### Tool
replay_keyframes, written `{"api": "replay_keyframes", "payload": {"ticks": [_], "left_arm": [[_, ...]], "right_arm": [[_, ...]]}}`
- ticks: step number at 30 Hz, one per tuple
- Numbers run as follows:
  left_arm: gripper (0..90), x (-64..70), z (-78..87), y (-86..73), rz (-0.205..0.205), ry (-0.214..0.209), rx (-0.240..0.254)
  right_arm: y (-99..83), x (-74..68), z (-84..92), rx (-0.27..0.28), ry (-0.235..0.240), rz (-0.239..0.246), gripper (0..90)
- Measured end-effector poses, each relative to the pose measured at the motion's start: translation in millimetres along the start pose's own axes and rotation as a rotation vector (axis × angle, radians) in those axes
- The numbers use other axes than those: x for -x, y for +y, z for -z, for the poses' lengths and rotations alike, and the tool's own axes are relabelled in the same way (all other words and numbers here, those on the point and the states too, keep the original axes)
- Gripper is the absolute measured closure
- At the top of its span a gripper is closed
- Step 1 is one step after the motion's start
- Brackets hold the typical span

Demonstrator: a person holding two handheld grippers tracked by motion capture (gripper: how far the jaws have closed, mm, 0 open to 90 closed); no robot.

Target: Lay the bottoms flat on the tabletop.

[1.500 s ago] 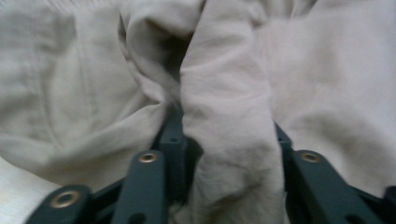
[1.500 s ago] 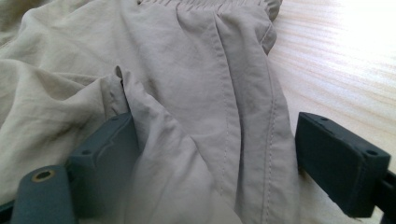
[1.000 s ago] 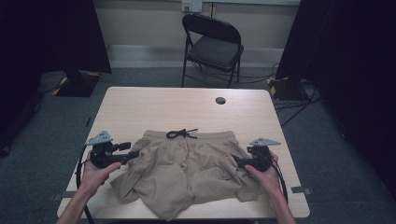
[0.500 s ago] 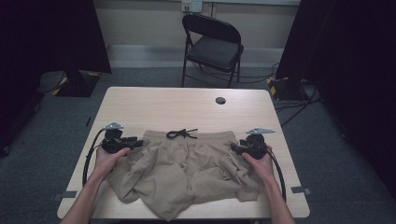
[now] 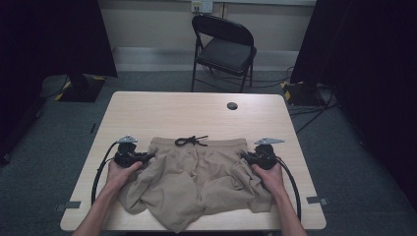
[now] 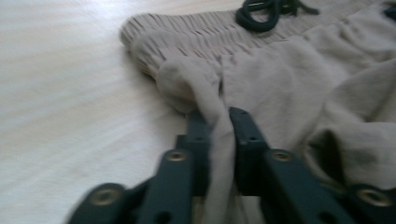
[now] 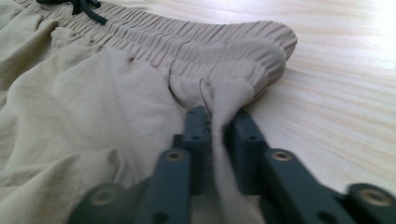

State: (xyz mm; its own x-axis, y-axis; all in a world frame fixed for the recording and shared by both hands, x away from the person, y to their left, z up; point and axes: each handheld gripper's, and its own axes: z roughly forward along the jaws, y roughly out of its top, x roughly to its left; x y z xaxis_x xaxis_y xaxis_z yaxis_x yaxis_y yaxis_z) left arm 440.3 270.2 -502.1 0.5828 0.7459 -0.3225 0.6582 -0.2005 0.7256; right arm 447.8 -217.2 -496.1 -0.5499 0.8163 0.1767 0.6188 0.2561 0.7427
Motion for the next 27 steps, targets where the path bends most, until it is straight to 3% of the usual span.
{"api": "replay_keyframes", "payload": {"ticks": [7,14,27], "left_arm": [[88.1,3.5,2.5,-0.9,-0.004,-0.004,-0.004],[88.3,5.7,14.1,2.5,-0.003,-0.02,0.051],[88.6,21.1,39.5,15.0,-0.044,-0.033,0.158]], "right_arm": [[-0.8,4.0,4.7,0.024,0.022,-0.038,88.0],[6.5,2.4,19.0,0.097,0.046,-0.06,88.6],[21.9,0.8,47.6,0.213,0.058,-0.06,88.7]]}}
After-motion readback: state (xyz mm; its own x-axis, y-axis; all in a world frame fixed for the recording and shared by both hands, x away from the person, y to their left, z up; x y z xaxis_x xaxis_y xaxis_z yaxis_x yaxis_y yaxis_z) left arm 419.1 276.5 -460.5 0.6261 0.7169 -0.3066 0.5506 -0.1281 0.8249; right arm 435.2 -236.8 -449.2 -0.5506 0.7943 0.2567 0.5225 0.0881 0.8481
